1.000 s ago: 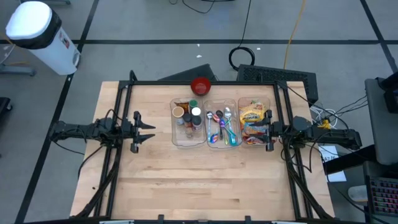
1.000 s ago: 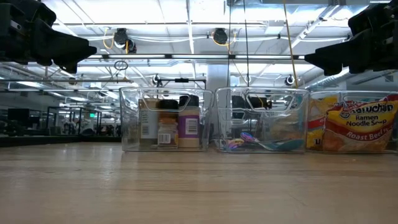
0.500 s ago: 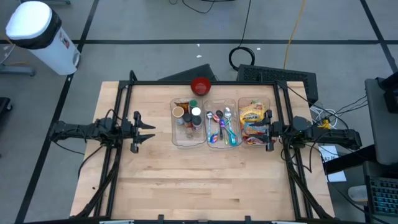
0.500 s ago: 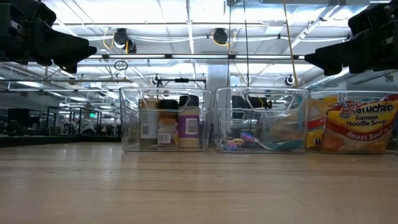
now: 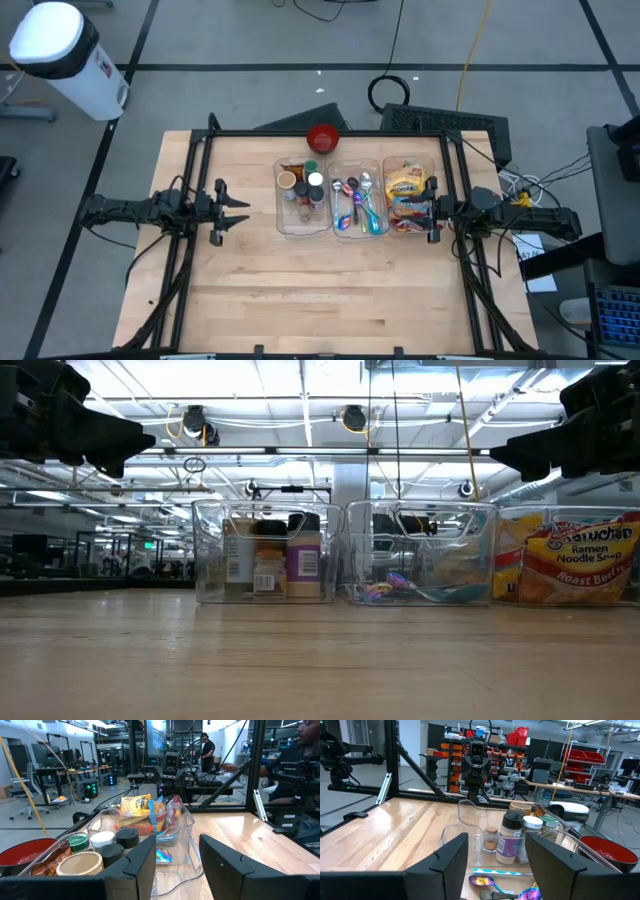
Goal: Pick & Place Food Item
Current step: Return to Home Position
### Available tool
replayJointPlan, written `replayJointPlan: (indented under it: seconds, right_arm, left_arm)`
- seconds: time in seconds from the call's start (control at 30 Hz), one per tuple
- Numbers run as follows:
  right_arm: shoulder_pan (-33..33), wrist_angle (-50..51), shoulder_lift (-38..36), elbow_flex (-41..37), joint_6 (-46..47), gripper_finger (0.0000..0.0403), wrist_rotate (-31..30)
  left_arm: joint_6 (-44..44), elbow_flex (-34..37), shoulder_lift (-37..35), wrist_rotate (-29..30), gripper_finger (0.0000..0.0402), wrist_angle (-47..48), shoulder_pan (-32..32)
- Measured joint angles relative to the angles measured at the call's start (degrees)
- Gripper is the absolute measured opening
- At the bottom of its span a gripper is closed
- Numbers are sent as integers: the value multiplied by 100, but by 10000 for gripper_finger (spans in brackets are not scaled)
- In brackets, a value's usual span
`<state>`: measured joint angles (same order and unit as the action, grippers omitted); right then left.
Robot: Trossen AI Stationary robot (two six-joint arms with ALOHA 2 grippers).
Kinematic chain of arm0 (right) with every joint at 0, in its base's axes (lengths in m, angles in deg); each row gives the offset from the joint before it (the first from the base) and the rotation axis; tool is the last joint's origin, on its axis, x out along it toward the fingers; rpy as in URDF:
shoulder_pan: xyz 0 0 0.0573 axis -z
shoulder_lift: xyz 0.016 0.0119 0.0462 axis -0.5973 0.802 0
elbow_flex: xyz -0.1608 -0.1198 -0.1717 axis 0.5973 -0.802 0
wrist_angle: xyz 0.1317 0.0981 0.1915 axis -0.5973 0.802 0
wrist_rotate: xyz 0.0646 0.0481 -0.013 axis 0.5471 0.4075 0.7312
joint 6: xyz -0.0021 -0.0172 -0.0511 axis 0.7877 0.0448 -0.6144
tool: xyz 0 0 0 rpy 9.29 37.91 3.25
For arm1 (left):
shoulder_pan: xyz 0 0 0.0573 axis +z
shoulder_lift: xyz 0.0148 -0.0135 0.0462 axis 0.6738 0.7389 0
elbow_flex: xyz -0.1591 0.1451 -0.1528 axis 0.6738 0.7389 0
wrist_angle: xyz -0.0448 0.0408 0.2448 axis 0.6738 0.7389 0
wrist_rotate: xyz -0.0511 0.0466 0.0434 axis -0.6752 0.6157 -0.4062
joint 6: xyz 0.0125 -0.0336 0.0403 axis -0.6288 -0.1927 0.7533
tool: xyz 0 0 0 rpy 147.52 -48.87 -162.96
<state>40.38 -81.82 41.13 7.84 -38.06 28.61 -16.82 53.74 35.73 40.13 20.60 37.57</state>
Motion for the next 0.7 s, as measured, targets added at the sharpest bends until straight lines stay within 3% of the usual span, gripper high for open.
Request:
replayJointPlan:
  seconds: [0.7]
  right_arm:
    - [0,-2,0,-2,0,193,2]
  left_arm:
    - [-1,0,0,0,159,0,0]
